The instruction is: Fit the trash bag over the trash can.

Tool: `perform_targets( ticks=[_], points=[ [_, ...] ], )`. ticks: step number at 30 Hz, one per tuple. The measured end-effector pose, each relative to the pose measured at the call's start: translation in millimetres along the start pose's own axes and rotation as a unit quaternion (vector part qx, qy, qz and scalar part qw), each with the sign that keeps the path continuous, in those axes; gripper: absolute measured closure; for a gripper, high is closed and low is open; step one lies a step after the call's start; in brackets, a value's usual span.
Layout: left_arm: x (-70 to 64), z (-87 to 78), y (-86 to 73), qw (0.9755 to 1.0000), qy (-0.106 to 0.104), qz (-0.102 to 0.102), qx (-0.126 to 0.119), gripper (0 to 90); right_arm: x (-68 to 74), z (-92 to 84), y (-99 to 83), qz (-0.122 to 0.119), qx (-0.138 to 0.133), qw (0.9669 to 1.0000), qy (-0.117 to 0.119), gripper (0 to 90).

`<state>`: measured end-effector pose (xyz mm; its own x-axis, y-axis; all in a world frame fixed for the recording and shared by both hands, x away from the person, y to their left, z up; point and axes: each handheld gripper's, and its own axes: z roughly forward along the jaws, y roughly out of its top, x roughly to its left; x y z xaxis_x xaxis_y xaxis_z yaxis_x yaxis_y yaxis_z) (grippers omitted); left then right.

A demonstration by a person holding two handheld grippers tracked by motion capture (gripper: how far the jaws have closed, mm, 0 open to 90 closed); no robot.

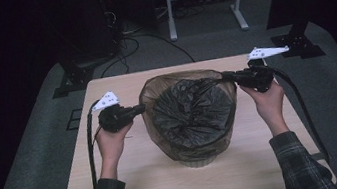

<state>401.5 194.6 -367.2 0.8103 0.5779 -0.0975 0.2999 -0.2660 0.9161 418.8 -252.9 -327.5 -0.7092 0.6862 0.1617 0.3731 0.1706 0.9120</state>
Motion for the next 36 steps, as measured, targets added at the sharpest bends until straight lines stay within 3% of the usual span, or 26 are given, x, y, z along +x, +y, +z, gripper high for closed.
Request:
perform_targets(
  ticks=[1,4,12,18,26,30,31,32,33,34,35,36],
  points=[
    [2.2,4.6,-2.2,1.0000,0.002,-0.003,0.009,89.7,-5.6,4.1,-8.7,0.007,0.012,0.9998,-0.013,90.0],
    [8.6,20.9,-17.0,0.9991,0.006,-0.016,0.039,89.7,-12.4,10.9,-24.3,0.017,0.027,0.9992,-0.023,90.0],
    [10.2,35.6,-45.1,0.9963,0.008,-0.024,0.082,89.7,-21.5,21.1,-66.0,0.035,0.059,0.9970,-0.036,90.0],
    [6.4,44.2,-54.6,0.9934,0.011,-0.011,0.114,89.7,-24.7,25.3,-92.0,0.049,0.075,0.9953,-0.039,90.0],
    [4.8,49.5,-65.0,0.9903,0.010,-0.012,0.138,89.7,-25.3,27.9,-112.2,0.055,0.086,0.9940,-0.039,90.0],
    [6.2,47.8,-68.6,0.9898,0.011,-0.014,0.142,89.5,-26.4,28.1,-119.6,0.056,0.096,0.9929,-0.043,89.9],
    [6.2,47.8,-68.6,0.9898,0.011,-0.014,0.142,85.9,-27.0,28.2,-120.4,0.054,0.097,0.9929,-0.043,86.2],
    [6.9,46.3,-67.9,0.9902,0.016,-0.016,0.138,79.8,-26.9,27.1,-120.3,0.054,0.096,0.9928,-0.048,76.8],
    [7.8,44.0,-66.8,0.9910,0.020,-0.019,0.131,79.8,-26.9,27.1,-120.3,0.054,0.096,0.9928,-0.048,76.8],
    [8.8,37.2,-63.3,0.9929,0.021,-0.025,0.114,72.4,-28.2,22.2,-118.3,0.054,0.084,0.9938,-0.049,68.4],
    [8.8,37.2,-63.3,0.9929,0.021,-0.025,0.114,67.3,-28.2,18.3,-116.3,0.049,0.077,0.9944,-0.053,62.9],
    [8.9,33.0,-61.1,0.9937,0.023,-0.028,0.106,67.3,-28.2,18.3,-116.3,0.049,0.077,0.9944,-0.053,62.9]
  ],
)
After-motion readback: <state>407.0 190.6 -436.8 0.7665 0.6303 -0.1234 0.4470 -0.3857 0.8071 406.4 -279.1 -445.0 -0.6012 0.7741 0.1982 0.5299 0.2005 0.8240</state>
